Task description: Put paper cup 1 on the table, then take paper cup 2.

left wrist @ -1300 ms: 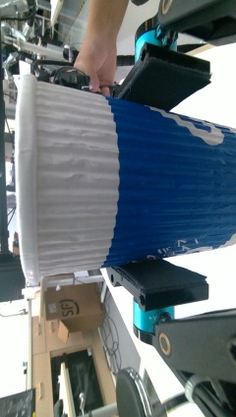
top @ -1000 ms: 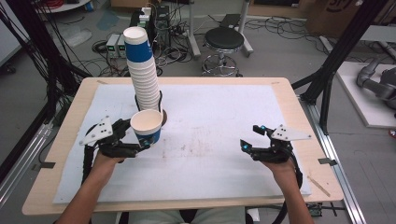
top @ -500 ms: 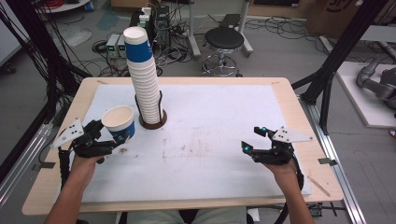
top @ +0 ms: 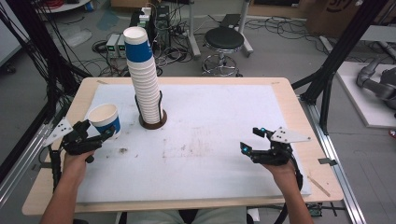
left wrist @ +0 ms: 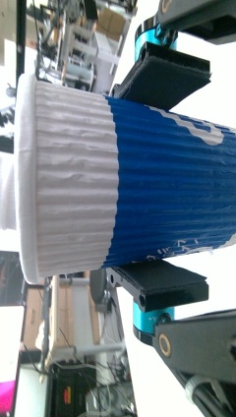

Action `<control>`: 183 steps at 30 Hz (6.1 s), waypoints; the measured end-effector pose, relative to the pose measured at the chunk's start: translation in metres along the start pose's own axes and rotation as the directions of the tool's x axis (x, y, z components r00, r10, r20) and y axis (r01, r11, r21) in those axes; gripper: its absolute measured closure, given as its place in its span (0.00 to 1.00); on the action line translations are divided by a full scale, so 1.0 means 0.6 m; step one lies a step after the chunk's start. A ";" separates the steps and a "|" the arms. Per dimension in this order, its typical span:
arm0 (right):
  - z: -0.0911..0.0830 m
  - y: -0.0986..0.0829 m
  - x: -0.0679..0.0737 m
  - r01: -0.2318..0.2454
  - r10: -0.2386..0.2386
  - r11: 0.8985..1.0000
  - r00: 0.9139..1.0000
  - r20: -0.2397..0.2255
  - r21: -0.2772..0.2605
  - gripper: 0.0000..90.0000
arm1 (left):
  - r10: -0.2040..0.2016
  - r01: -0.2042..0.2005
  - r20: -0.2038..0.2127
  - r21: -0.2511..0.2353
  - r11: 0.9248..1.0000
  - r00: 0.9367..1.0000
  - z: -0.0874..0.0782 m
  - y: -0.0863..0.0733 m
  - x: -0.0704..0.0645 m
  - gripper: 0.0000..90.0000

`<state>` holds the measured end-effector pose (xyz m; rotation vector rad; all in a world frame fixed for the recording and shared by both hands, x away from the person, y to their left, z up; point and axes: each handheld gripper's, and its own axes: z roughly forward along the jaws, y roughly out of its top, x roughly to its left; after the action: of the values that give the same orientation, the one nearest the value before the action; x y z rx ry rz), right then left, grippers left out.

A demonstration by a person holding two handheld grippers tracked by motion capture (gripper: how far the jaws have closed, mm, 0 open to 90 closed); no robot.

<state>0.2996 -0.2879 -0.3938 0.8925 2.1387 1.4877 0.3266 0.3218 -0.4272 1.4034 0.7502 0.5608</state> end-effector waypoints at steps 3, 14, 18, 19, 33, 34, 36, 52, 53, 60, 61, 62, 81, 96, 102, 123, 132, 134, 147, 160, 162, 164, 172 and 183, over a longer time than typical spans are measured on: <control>0.001 -0.001 -0.001 -0.001 0.001 1.000 1.000 0.001 0.002 0.24 | 0.001 0.000 -0.026 0.032 0.999 1.000 0.003 -0.006 0.010 0.29; 0.002 -0.002 0.000 0.003 -0.003 1.000 1.000 0.003 0.011 0.24 | 0.000 0.030 -0.142 0.208 0.978 0.990 0.022 -0.028 0.018 0.29; 0.003 -0.001 0.000 0.005 -0.005 1.000 1.000 0.001 0.007 0.24 | 0.019 0.033 -0.184 0.279 0.960 0.983 0.023 -0.031 0.019 0.29; 0.003 -0.001 0.000 0.005 -0.005 1.000 1.000 0.001 0.007 0.24 | 0.027 0.031 -0.188 0.295 0.955 0.982 0.023 -0.032 0.019 0.29; -0.002 -0.001 0.000 0.006 -0.006 1.000 1.000 0.005 0.009 0.24 | 0.128 -0.023 -0.222 0.422 0.906 0.967 0.015 -0.026 -0.004 0.28; -0.003 -0.001 0.000 0.004 -0.004 1.000 1.000 0.003 0.008 0.24 | 0.137 -0.025 -0.228 0.438 0.899 0.964 0.012 -0.024 -0.008 0.28; -0.004 -0.001 0.000 0.004 -0.004 1.000 1.000 0.004 0.007 0.24 | 0.139 -0.023 -0.231 0.446 0.895 0.963 0.011 -0.024 -0.010 0.28; -0.005 -0.001 -0.001 0.002 -0.002 1.000 1.000 0.002 0.010 0.24 | 0.074 0.052 -0.233 0.492 0.869 0.970 -0.028 -0.023 -0.028 0.21; -0.005 -0.002 -0.001 0.005 -0.005 1.000 1.000 0.001 0.010 0.24 | 0.074 0.052 -0.233 0.492 0.869 0.970 -0.028 -0.023 -0.028 0.21; -0.006 -0.001 -0.001 0.009 -0.009 1.000 1.000 0.004 0.009 0.24 | 0.066 0.062 -0.272 0.438 0.897 0.960 -0.072 -0.010 -0.035 0.21; -0.006 0.000 -0.001 0.007 -0.007 1.000 1.000 0.005 0.008 0.24 | 0.059 0.061 -0.275 0.410 0.910 0.960 -0.078 -0.005 -0.037 0.21; -0.006 0.000 -0.001 0.007 -0.007 1.000 1.000 0.005 0.008 0.24 | 0.047 0.062 -0.274 0.377 0.924 0.960 -0.083 0.000 -0.039 0.21; -0.011 -0.001 -0.008 -0.007 0.007 1.000 0.999 0.032 0.000 0.24 | -0.005 0.016 -0.118 0.092 0.996 0.993 -0.065 0.071 -0.084 0.19; -0.013 0.005 -0.013 -0.017 0.016 1.000 0.999 0.051 0.022 0.24 | 0.004 -0.002 -0.036 0.050 0.999 0.999 -0.016 0.110 -0.112 0.18; -0.012 0.006 -0.015 -0.021 0.020 1.000 0.998 0.052 0.015 0.24 | 0.016 -0.014 -0.028 0.053 0.999 0.999 -0.010 0.112 -0.110 0.18; 0.004 0.029 -0.005 -0.044 0.044 0.999 0.999 -0.005 0.006 0.23 | 0.033 -0.034 0.012 0.086 0.996 0.999 0.006 0.086 -0.121 0.18; 0.037 0.102 0.004 0.012 -0.013 1.000 0.995 -0.098 -0.002 0.23 | 0.045 -0.048 0.026 0.096 0.994 0.999 0.017 0.085 -0.127 0.18; 0.046 0.125 0.007 0.032 -0.032 0.999 0.993 -0.112 -0.002 0.23 | 0.042 -0.045 0.027 0.096 0.994 0.999 0.019 0.086 -0.128 0.18; 0.121 0.250 0.032 0.075 -0.077 0.997 0.969 -0.234 -0.017 0.23 | 0.029 -0.032 0.029 0.108 0.994 0.999 0.014 0.078 -0.126 0.18; 0.220 0.355 0.053 0.112 -0.099 0.994 0.940 -0.325 0.020 0.23 | 0.025 -0.029 0.047 0.097 0.995 0.999 0.017 0.078 -0.126 0.18; 0.234 0.370 0.058 0.118 -0.102 0.993 0.937 -0.334 0.027 0.23 | 0.027 -0.032 0.051 0.098 0.995 0.998 0.018 0.077 -0.127 0.18; 0.245 0.384 0.064 0.123 -0.108 0.992 0.933 -0.342 0.023 0.23 | 0.023 -0.028 0.055 0.096 0.995 0.998 0.018 0.077 -0.127 0.18; 0.281 0.429 0.077 0.143 -0.125 0.989 0.926 -0.357 0.025 0.23 | 0.024 -0.031 0.069 0.098 0.995 0.997 0.019 0.074 -0.131 0.18; 0.328 0.476 0.094 0.142 -0.126 0.990 0.924 -0.360 0.018 0.23 | 0.020 -0.027 0.073 0.099 0.995 0.997 0.020 0.071 -0.129 0.19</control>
<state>0.4631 -0.0470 -0.1972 0.5014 2.4406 1.6397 0.2883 0.2611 -0.3743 1.5188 0.7132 0.4936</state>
